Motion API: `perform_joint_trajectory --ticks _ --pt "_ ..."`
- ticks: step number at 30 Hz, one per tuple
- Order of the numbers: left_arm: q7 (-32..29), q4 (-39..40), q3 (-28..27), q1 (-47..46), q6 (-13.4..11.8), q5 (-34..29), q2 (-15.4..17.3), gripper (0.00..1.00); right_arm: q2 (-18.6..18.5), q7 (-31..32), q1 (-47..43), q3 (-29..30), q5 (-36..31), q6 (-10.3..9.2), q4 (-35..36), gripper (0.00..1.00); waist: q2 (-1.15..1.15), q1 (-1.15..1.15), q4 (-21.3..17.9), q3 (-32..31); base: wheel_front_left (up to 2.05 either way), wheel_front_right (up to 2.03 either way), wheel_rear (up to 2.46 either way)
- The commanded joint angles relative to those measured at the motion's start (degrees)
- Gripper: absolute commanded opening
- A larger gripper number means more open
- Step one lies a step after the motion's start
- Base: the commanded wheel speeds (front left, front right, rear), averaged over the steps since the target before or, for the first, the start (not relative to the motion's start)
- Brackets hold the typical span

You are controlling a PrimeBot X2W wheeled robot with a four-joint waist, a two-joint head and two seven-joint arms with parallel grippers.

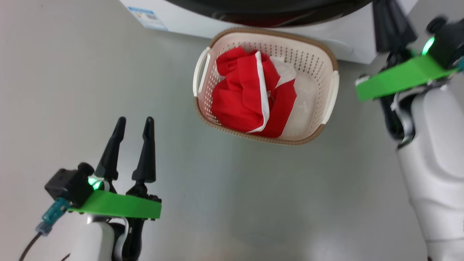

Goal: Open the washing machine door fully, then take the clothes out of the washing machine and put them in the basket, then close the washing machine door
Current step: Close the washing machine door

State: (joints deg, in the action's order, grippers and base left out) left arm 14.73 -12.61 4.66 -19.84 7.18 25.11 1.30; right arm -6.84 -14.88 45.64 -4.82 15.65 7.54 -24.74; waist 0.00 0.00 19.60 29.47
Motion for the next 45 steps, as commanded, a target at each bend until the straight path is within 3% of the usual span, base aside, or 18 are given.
perform_joint_trajectory --ticks 1,3,4,5,28,45 --pt "0.27 0.77 -2.52 1.91 0.3 -0.99 1.58 1.0 1.52 -0.12 -2.76 -1.67 0.34 -0.05 1.87 0.38 0.0 0.0 -2.0 -3.87 0.0 0.0 0.0" --pt "0.27 0.43 -2.86 2.93 0.3 -2.19 1.58 1.0 1.61 -0.12 -5.54 -2.23 0.83 -0.05 2.4 0.55 0.0 0.0 -2.92 -5.77 0.0 0.0 0.0" --pt "0.27 0.25 -3.14 3.45 0.3 -2.79 1.58 1.0 1.69 -0.12 -6.87 -2.46 1.08 -0.05 2.74 0.82 0.0 0.0 -3.42 -6.67 0.0 0.0 0.0" --pt "0.27 0.04 -3.46 3.94 0.3 -3.25 1.58 1.0 1.74 -0.12 -8.17 -2.73 1.24 -0.05 3.06 1.0 0.0 0.0 -3.89 -7.54 0.0 0.0 0.0" --pt "0.27 0.19 -8.59 11.25 0.31 -8.83 4.54 1.0 2.86 -0.12 -32.58 -2.15 5.07 -0.05 8.71 1.0 0.0 0.0 -12.26 -20.36 0.0 0.0 0.0" --pt "0.27 0.87 -8.69 16.85 0.31 -11.35 5.74 1.0 1.94 -0.12 -46.18 5.9 4.03 -0.05 11.47 1.0 0.0 0.0 -16.4 -25.26 0.0 0.0 0.0"
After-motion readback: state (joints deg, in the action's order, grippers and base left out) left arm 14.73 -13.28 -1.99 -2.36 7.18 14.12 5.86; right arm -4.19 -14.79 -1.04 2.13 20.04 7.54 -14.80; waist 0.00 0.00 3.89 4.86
